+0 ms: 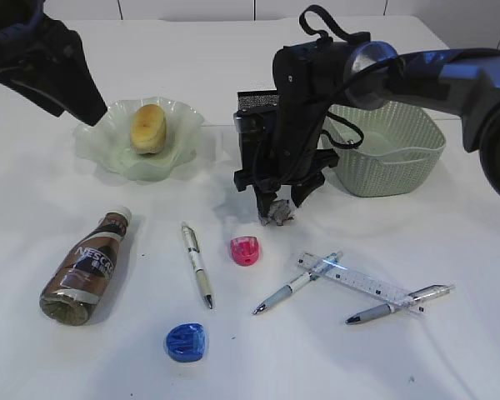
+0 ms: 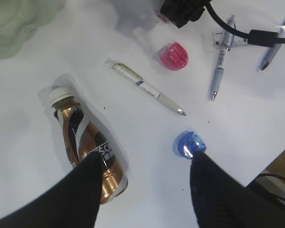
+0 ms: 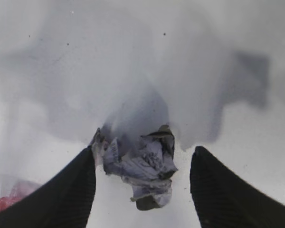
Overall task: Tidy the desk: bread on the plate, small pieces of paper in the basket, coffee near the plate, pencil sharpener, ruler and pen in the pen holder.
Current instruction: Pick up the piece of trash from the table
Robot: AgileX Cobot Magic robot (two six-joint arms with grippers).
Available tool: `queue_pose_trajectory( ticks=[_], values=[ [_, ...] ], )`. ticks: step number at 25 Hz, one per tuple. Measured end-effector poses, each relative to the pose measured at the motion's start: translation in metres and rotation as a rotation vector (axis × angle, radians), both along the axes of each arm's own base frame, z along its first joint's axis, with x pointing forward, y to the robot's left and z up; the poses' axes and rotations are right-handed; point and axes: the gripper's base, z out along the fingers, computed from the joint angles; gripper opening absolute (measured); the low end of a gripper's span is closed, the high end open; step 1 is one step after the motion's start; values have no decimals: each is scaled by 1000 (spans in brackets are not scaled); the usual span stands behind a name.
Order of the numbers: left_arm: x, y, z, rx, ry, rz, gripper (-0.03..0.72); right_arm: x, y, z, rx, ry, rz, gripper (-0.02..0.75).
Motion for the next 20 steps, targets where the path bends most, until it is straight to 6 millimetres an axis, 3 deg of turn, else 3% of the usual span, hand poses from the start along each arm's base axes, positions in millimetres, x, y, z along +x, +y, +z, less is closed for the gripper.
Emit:
queue_pose_trajectory(
  ticks=[20],
  values=[
    [0, 0, 0, 0, 1, 1, 415, -1, 2, -17, 9, 50, -8, 469]
  ],
)
